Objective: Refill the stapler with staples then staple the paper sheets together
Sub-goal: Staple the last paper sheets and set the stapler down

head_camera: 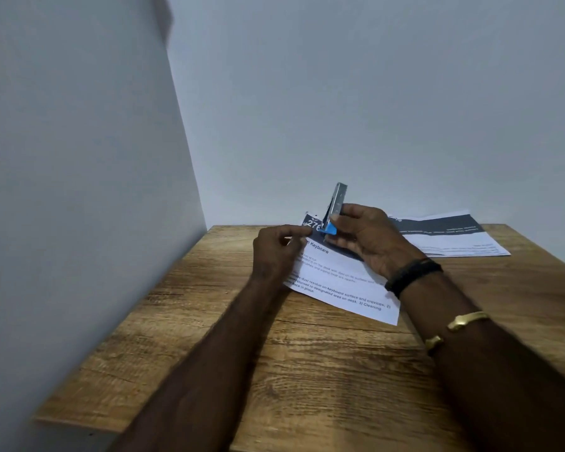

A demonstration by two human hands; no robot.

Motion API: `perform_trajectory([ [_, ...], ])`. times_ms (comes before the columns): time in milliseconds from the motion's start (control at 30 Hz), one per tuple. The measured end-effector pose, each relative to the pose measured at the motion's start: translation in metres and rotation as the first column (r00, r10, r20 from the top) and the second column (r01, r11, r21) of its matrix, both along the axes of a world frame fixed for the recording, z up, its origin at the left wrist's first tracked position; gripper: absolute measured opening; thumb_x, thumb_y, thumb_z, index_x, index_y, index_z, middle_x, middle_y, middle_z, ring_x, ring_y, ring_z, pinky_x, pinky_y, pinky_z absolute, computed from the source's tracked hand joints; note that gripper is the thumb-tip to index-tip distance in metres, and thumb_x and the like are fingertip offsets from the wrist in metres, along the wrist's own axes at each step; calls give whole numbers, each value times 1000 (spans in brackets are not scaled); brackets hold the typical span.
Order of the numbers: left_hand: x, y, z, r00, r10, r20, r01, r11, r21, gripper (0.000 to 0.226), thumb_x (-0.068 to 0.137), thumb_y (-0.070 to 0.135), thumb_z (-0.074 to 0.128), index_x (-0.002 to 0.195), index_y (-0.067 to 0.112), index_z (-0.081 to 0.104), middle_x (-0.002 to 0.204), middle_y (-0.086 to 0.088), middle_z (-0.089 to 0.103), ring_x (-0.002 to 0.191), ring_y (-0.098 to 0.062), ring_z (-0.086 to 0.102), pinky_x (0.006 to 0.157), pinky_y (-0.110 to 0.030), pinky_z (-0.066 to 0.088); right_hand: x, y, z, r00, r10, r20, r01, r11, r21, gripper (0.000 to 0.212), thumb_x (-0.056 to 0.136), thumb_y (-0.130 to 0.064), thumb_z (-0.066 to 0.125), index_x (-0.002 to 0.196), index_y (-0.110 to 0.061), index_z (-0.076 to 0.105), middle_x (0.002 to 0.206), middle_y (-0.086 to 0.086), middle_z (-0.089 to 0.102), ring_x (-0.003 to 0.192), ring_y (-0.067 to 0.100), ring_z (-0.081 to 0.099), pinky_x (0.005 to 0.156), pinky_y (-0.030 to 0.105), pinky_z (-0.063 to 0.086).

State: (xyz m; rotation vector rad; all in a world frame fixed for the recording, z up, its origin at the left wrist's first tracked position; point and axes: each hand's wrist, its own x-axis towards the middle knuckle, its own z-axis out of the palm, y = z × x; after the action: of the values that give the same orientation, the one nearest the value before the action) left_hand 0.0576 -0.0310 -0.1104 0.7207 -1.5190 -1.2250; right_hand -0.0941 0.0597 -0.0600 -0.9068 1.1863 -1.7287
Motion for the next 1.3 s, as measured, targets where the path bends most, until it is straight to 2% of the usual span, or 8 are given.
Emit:
perform_trajectory([
  [100, -3, 4, -2, 1000, -10, 28, 11, 998, -62, 19, 91, 1, 68, 93, 14, 82, 91, -6, 81, 81, -26, 79, 71, -39, 64, -1, -2, 0, 996, -90, -27, 87, 992, -91, 24, 92, 3, 68, 116, 0, 66, 102, 13, 74, 98, 28, 72, 91, 41, 61],
  [233, -5, 7, -4, 998, 10, 65, -3, 994, -111, 25, 90, 5, 65, 90, 23, 83, 92, 4, 81, 80, -18, 79, 66, -34, 64, 0, -2, 0, 980, -165, -114, 146, 977, -157, 22, 91, 6, 69, 110, -5, 67, 107, 13, 75, 95, 26, 73, 85, 37, 61],
  [433, -7, 4, -4, 993, 30, 110, -10, 983, -182, 23, 86, 9, 64, 92, 21, 83, 91, 1, 81, 83, -21, 78, 77, -45, 65, 5, 2, 0, 948, -168, -269, 126, 978, -168, 32, 90, 10, 68, 122, 6, 63, 114, 20, 72, 97, 28, 72, 88, 39, 62],
  [633, -8, 8, -3, 990, 51, 135, -19, 973, -229, 23, 88, 4, 65, 91, 19, 82, 89, 2, 81, 80, -16, 77, 74, -36, 63, 8, 4, 1, 905, -159, -395, 87, 977, -194, 31, 90, 13, 66, 120, 9, 63, 114, 27, 71, 100, 35, 71, 90, 43, 61],
  [800, -7, 12, 1, 984, 84, 158, -37, 959, -281, 27, 88, -1, 63, 93, 17, 84, 91, 0, 81, 77, -10, 76, 66, -21, 57, 8, 0, 1, 876, -213, -433, 135, 970, -204, 22, 93, 9, 64, 114, 4, 66, 93, 11, 70, 85, 27, 70, 72, 39, 60],
  [933, -7, 14, 4, 973, 116, 198, -46, 944, -328, 24, 91, -1, 65, 97, 12, 83, 94, -3, 81, 77, -9, 75, 68, -17, 57, 8, -1, 0, 860, -241, -449, 161, 965, -208, 17, 93, 7, 65, 106, -4, 67, 89, 9, 69, 83, 24, 70, 61, 29, 58],
  [1167, -6, 20, 7, 975, 110, 195, -44, 949, -314, 22, 91, -1, 65, 98, 10, 82, 95, -3, 81, 80, -8, 75, 72, -19, 58, 9, -2, 0, 866, -267, -424, 192, 958, -212, 18, 93, 9, 64, 105, -4, 67, 94, 16, 71, 83, 22, 69, 55, 23, 56],
  [1300, -5, 23, 10, 977, 96, 191, -33, 951, -308, 20, 91, -2, 65, 99, 8, 82, 92, 0, 79, 76, 2, 72, 70, -12, 54, 9, -3, -1, 867, -284, -409, 208, 953, -221, 17, 92, 6, 66, 108, 0, 68, 95, 16, 72, 85, 25, 71, 65, 34, 59],
])
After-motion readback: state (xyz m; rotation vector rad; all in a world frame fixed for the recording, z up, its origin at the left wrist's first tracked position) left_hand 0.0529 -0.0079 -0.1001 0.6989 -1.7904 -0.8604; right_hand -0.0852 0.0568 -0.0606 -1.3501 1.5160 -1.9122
